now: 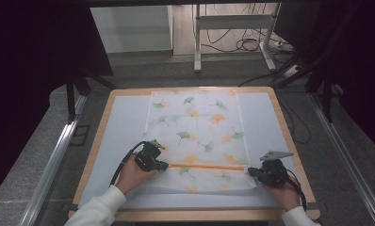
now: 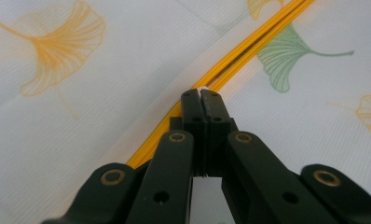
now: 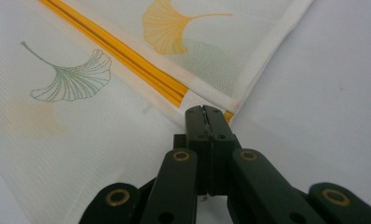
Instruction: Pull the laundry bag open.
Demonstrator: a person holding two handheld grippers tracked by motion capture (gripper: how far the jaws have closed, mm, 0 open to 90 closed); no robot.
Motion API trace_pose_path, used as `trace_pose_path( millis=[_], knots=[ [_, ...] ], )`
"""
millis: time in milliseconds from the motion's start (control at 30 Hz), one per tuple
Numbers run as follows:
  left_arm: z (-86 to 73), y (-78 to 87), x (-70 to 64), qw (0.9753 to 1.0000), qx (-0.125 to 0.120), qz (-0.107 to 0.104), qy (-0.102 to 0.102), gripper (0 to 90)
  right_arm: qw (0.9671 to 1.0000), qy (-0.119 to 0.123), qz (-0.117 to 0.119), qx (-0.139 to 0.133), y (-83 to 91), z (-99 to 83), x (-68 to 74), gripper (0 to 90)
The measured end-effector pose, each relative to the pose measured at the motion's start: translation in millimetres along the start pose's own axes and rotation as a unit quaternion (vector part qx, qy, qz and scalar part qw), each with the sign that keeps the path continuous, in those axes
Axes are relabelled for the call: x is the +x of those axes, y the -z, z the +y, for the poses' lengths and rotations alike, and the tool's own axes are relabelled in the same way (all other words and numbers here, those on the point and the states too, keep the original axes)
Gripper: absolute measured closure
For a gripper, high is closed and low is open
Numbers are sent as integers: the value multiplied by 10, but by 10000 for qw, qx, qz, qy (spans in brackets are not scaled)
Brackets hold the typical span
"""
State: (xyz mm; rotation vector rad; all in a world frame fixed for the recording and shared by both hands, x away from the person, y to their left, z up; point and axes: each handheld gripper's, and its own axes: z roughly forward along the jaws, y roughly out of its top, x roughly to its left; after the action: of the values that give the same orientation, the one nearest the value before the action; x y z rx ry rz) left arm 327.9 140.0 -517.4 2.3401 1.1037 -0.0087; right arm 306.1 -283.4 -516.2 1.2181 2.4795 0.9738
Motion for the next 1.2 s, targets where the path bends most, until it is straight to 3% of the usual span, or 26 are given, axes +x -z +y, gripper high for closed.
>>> trace_pose_path(
  millis=[1200],
  knots=[
    [-301,230,306,9992,-32,244,323,900,10000,-1,-1,-16,0,-4,2,898]
  ],
)
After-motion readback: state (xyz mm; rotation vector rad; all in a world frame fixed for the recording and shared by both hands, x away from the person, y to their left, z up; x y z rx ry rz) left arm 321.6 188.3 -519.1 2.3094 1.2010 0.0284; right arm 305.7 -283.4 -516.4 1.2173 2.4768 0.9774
